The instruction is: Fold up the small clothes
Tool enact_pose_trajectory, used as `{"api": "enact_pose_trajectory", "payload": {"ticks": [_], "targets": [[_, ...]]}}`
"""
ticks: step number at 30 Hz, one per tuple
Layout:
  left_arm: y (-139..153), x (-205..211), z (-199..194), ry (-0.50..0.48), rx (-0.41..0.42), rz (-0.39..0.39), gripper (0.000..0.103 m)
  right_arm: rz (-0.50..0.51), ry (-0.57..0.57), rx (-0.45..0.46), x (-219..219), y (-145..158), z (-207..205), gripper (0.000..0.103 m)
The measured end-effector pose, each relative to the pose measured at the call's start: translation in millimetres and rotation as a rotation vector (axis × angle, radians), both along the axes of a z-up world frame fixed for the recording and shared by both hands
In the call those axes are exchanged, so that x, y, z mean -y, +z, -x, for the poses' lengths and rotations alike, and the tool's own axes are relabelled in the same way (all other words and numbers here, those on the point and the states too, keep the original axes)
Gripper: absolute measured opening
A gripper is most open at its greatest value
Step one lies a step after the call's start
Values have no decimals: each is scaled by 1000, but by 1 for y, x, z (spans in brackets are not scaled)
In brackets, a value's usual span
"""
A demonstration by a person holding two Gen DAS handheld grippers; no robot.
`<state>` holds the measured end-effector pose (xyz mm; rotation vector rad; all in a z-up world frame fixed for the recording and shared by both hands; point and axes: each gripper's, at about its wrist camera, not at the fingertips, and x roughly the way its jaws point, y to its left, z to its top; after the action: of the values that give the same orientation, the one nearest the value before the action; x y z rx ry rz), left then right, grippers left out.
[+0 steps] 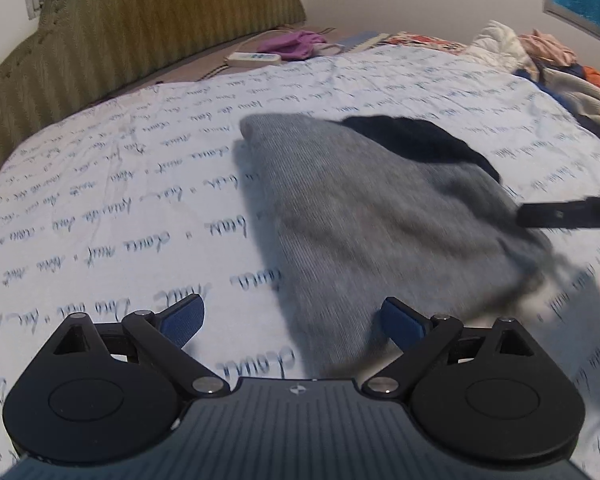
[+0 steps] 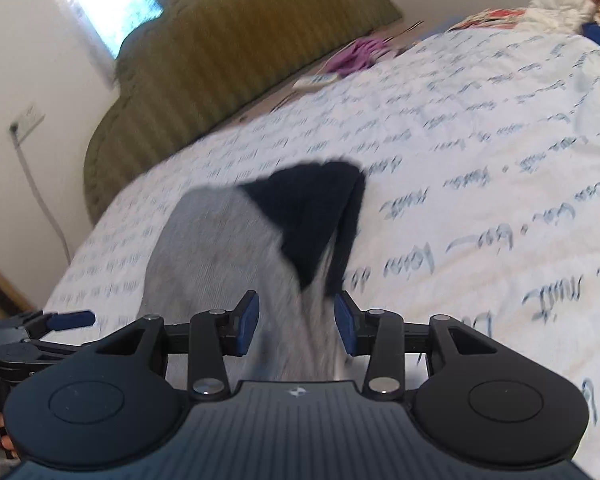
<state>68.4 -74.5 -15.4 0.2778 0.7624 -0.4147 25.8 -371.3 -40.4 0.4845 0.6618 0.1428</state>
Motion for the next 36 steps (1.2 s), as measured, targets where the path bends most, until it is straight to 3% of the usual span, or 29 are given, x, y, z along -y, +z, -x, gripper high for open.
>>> {"api": "enact_pose_trajectory", "payload": {"ticks": [5,7,10,14,17,20,25,31,36], "targets": [[-11,-5,25,-63,14,-30,97,3,-20,-30,-8,-12,3,41],[-14,-4,22,-27,43,-63,97,3,-23,-31,-9,-14,2,31],[-15,-5,10,30,46,-51,98,14,-30,-31,-13,-14,2,20],[-14,-15,2,141,78,-41,96,-6,-34,-36,-14,-17,4,11],[-15,-30,-4,203,60,-17,97,-10,4,-28,-19,-14,8,10],[-15,-40,-6,203,-3,26,97,33,20,-40,-27,-15,7,10],[-2,-35,5,170,36,10,98,75,14,-63,-29,-15,7,13],[3,-32,5,178,-6,51,98,212,-60,43,-43,13,23,13],[1,-32,6,190,-23,53,98,345,28,86,-72,18,25,13]]}}
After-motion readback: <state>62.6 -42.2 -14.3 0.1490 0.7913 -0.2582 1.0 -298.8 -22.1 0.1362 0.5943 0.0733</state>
